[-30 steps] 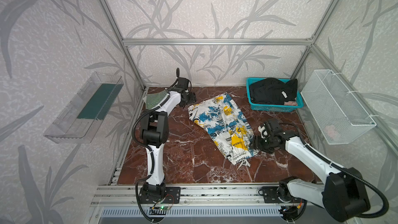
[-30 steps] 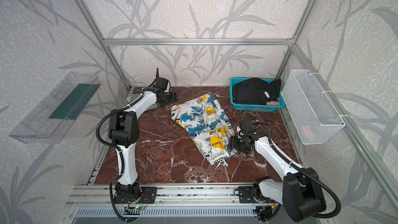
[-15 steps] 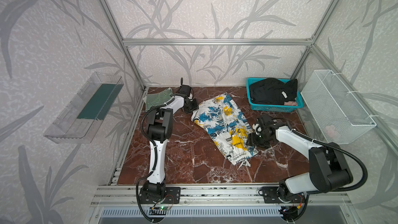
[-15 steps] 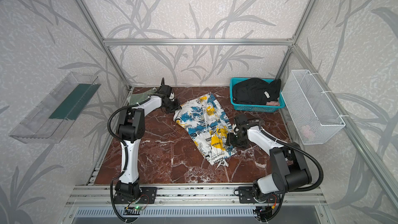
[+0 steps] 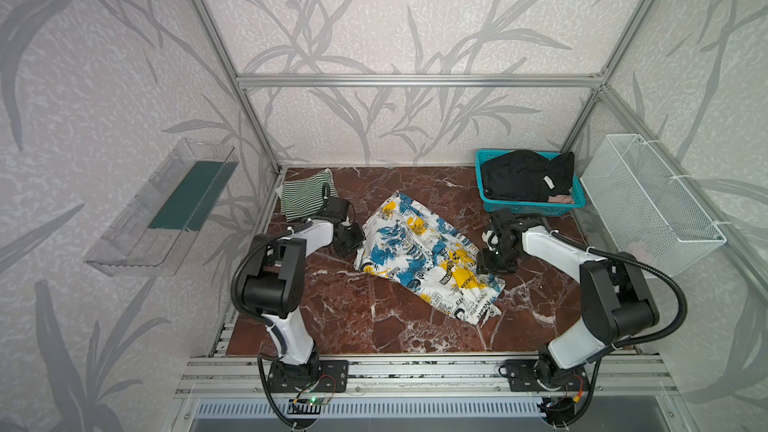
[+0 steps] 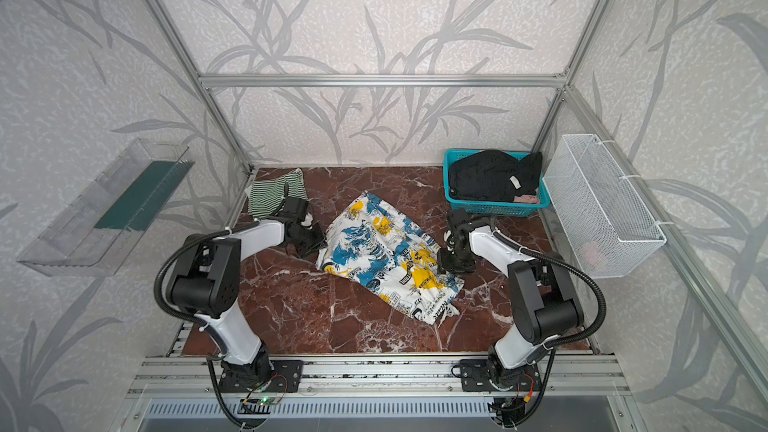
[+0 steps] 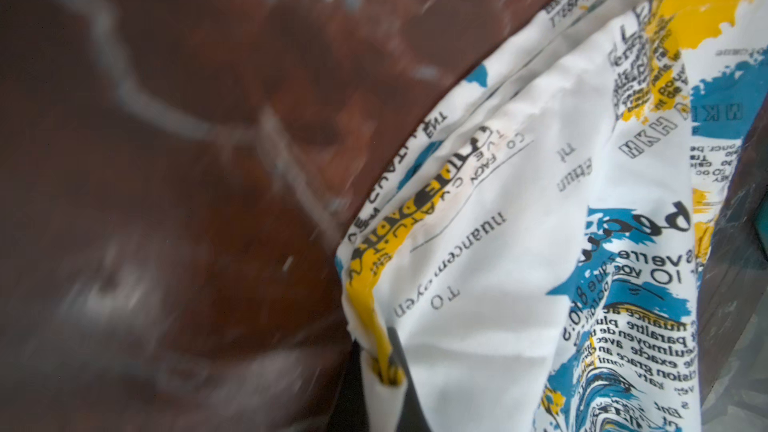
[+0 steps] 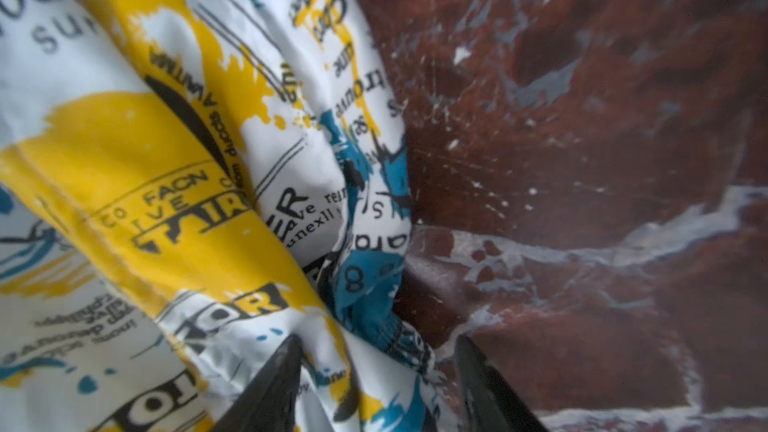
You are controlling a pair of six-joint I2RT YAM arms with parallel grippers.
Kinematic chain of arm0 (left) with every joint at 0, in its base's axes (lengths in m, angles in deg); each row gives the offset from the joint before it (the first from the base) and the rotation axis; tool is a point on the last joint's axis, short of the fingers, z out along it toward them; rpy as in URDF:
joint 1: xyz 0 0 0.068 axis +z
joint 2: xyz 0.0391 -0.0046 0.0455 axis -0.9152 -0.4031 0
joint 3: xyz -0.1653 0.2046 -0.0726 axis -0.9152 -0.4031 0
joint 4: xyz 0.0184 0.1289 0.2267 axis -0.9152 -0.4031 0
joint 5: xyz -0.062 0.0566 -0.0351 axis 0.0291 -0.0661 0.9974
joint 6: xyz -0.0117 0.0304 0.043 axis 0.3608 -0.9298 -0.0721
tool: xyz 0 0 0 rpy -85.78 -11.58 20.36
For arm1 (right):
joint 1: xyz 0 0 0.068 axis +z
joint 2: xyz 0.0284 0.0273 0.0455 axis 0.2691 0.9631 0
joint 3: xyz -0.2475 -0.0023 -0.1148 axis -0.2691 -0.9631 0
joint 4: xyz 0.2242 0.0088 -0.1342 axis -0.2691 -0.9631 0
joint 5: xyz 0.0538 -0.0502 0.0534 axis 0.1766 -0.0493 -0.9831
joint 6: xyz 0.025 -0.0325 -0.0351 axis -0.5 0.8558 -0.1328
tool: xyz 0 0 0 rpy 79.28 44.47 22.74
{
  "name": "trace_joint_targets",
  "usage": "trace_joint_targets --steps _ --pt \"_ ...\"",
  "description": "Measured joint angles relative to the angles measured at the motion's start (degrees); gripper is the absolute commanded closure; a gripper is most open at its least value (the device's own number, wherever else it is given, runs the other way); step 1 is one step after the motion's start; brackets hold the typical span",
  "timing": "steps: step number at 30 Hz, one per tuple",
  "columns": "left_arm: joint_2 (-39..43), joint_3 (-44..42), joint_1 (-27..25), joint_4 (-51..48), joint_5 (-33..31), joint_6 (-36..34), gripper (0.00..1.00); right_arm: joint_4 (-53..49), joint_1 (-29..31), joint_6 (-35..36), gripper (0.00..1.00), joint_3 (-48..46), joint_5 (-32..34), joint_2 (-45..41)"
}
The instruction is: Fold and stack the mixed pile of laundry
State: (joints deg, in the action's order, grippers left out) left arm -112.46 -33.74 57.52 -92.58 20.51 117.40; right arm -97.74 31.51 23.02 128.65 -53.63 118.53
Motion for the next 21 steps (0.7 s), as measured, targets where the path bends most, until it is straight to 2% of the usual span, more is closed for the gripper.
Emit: trace_joint_targets --steps 5,7,9,12,16,18,21 --pt "17.0 -15.4 -6.3 -4.3 -7.5 5.5 1.00 -1.7 0.0 1.3 0.40 3.0 1.3 0.1" --pt "21.6 -18.2 -9.3 -6.9 -10.2 7.6 0.91 -2.2 0.0 1.9 0.39 4.0 1.9 0.2" --pt "25.3 -19.3 -11.6 -9.8 -12.2 9.6 0.76 -2.8 0.0 2.6 0.38 4.9 2.6 0.2" --pt "29.7 -18.6 -12.6 -13.8 -14.6 11.0 0.61 -3.6 0.0 3.3 0.34 5.4 4.7 -0.6" --pt "32.5 -12.5 -12.6 -19.1 -17.5 9.0 0.48 -5.8 0.0 3.6 0.32 5.3 8.2 -5.2" --pt "32.2 -8.1 -12.6 -19.4 -18.4 5.7 0.40 -6.6 0.0 3.3 0.32 5.1 10.0 -9.0" --pt "29.0 -1.8 -12.6 -18.7 -19.4 -0.3 0.38 -7.0 0.0 2.1 0.32 3.7 11.7 -14.7"
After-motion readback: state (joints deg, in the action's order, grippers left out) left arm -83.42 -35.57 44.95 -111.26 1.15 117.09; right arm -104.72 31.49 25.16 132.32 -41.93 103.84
